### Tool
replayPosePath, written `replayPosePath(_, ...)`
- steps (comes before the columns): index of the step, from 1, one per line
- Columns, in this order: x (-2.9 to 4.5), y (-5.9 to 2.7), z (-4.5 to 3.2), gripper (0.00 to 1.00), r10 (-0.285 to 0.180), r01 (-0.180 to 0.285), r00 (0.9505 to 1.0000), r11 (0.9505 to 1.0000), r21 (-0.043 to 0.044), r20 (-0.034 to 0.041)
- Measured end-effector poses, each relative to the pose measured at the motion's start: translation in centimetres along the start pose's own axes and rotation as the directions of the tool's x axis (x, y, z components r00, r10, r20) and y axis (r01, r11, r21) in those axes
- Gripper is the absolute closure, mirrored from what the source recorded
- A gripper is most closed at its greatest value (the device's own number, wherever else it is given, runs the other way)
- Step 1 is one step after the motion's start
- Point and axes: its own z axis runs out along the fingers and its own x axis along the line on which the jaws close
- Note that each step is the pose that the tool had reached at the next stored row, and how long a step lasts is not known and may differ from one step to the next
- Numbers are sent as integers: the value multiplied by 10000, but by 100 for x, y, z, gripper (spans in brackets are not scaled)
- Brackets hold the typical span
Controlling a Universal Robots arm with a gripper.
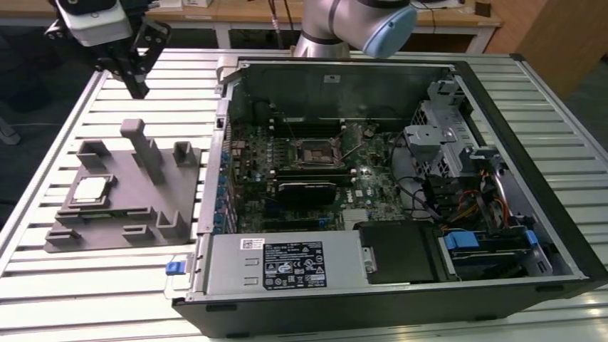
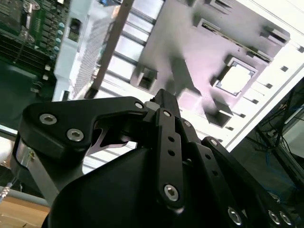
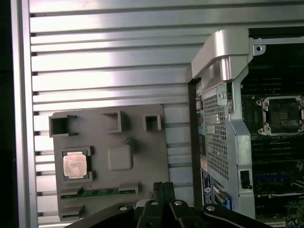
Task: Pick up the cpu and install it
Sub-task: 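Reach for the cpu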
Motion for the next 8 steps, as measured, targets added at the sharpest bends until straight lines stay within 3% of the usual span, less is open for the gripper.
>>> replayPosePath(4, 179, -7, 2, 89, 2, -2, 10000, 10000, 1, -4)
replayPosePath(8, 278, -15, 4, 89, 0, 0, 10000, 10000, -1, -4)
